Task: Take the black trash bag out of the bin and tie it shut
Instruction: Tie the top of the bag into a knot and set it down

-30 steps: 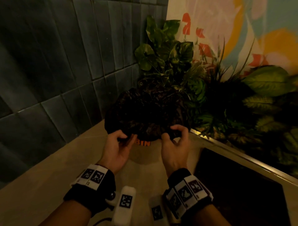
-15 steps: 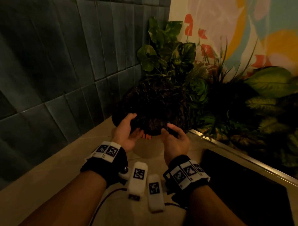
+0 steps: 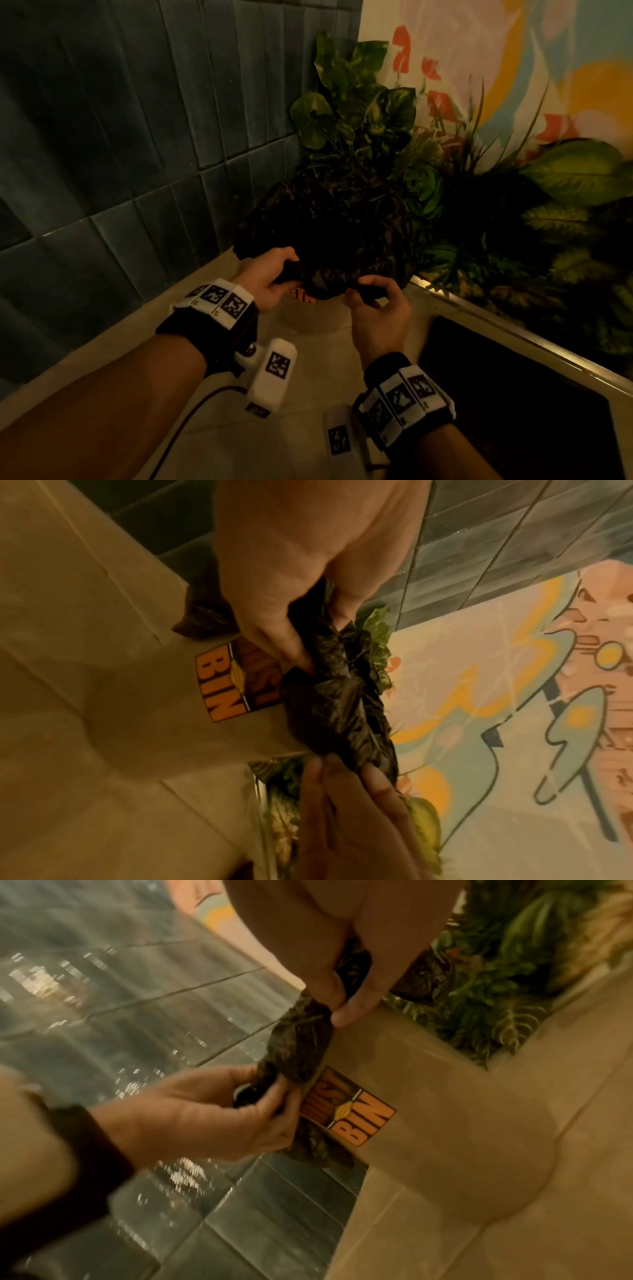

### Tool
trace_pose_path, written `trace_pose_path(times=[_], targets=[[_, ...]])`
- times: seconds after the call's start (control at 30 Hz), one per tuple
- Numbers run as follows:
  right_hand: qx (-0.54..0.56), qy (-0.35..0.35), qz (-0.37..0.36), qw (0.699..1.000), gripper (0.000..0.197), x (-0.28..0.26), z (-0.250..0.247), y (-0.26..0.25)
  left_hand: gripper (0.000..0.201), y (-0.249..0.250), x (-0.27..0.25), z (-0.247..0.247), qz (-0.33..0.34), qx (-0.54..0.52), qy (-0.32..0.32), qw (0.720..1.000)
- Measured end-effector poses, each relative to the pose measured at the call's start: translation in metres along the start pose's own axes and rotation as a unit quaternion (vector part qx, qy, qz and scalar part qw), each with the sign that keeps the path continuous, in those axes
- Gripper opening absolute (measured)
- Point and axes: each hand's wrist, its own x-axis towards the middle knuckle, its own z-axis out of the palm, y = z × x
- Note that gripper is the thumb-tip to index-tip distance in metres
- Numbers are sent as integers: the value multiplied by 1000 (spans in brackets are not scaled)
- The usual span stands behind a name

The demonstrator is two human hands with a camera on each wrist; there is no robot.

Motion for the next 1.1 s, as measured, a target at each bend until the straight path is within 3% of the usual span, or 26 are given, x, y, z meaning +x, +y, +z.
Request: trace_pose_path(times=[0.07,0.17,0.27,0.37,0.43,0.57,0.67,0.8,0.93,1.0,1.1], targets=[[7,-9,-19,1000,34,-6,-4,-3,58,-2,-9,-4,-18,-13,-10,1000],[14,-33,-91,995,36,-16,-14,-14,13,1,-32,-10,-67,-15,-35,997],[10,-79,-142,987,44,-32,-23,-22,22,0,-54,-22,-80,-19,-53,995],[-11,-116,-158,981,49,-52,-29,-10,19,-11,-72,-40,-65,-55,-47,995],[8,-126,-140,982,47,-66,-33,-2,18,-25,-81,-50,-38,-77,-54,995],[131,-102,-38,985,37,-77,-34,-3,46,-50,-86,-61,18,-129,-90,987],[198,-94,24,975,36,-76,-29,-11,61,-61,-86,-67,29,-179,-74,981],[218,-159,28,963,45,-83,-21,-22,38,-70,-85,-60,26,-230,-73,970],[146,-127,-9,981,49,-77,-14,-14,26,-69,-89,-46,-10,-244,-63,968],[28,-107,-75,991,49,-70,-15,-7,32,-66,-89,-45,-22,-241,-69,968],[-128,-95,-169,973,46,-60,-22,-1,49,-60,-90,-47,-18,-166,-81,983]])
